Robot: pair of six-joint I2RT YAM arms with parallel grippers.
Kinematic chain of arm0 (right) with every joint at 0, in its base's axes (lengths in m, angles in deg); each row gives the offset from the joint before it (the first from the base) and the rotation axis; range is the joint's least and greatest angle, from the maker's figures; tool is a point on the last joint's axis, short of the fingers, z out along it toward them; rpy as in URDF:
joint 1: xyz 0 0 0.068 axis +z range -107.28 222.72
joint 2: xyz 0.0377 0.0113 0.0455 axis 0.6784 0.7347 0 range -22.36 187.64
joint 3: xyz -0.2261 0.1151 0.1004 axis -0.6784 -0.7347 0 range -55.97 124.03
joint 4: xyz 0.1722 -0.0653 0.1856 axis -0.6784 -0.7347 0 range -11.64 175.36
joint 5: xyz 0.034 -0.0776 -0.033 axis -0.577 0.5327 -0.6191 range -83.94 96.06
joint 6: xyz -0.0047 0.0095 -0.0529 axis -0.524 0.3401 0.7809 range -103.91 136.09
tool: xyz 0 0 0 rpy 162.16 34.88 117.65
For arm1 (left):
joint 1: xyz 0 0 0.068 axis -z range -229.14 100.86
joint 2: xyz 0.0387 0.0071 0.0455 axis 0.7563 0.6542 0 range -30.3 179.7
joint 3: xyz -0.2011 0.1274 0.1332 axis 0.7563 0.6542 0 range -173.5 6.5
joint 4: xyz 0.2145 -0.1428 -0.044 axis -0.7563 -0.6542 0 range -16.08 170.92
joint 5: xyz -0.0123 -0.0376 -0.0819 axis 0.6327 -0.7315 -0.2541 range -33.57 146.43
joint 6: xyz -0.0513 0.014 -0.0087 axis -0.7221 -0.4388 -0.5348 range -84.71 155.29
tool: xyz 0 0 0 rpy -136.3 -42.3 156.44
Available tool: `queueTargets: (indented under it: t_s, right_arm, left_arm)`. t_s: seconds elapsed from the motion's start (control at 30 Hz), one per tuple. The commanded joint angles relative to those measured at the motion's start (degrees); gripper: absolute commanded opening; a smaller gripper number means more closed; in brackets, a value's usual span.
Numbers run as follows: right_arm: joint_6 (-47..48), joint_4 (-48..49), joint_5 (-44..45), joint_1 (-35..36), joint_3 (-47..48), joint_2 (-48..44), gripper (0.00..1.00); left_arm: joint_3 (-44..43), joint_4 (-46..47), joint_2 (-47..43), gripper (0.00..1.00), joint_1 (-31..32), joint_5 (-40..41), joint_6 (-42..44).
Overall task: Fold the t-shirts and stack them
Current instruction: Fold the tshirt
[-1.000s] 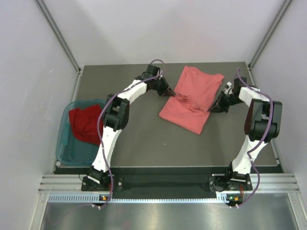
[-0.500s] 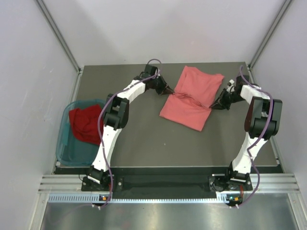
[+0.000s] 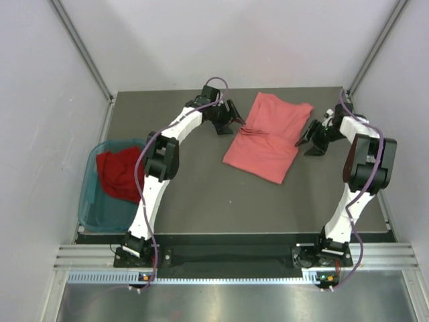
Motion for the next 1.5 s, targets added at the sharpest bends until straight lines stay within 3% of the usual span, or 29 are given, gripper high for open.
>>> queueTargets:
  t_s: [0.0,0.1,0.33,0.63,0.9,1.23,1.47]
  right_arm:
    - [3.67,-3.54,7.34,-1.3,3.02,-4.69,0.6]
    - [4.47,-3.73,5.87,-0.87,-1.36,-9.87,0.65]
    - [0.79,3.98,-0.02,4.84,-22.69,-24.54,0.74]
    - [-11.44,20.0,-1.17,11.17,-39.51,-29.75,0.71]
    - [-12.93,22.89,1.73,11.35,-40.4,-29.05,0.67]
    - [-16.89,26.16,0.94,13.55,-41.54,-25.27,0.56]
    - [-17.24,25.54,2.61,13.55,-41.19,-24.65,0.55]
  left_arm:
    - [1.99,-9.16,-9.95,0.82,-1.99,5.6,11.22]
    - [8.23,-11.89,-15.75,0.86,-2.44,6.75,18.86]
    - [28.17,-11.02,-24.56,0.86,-2.35,-1.59,25.02]
    - [34.78,-10.85,-24.66,0.84,-1.12,-1.16,25.22]
    - [34.7,-10.67,-21.85,0.76,0.11,0.07,22.31]
    - [33.74,-11.11,-19.21,0.73,0.29,1.57,19.94]
    - [32.5,-10.23,-16.84,0.68,0.46,-0.36,17.92]
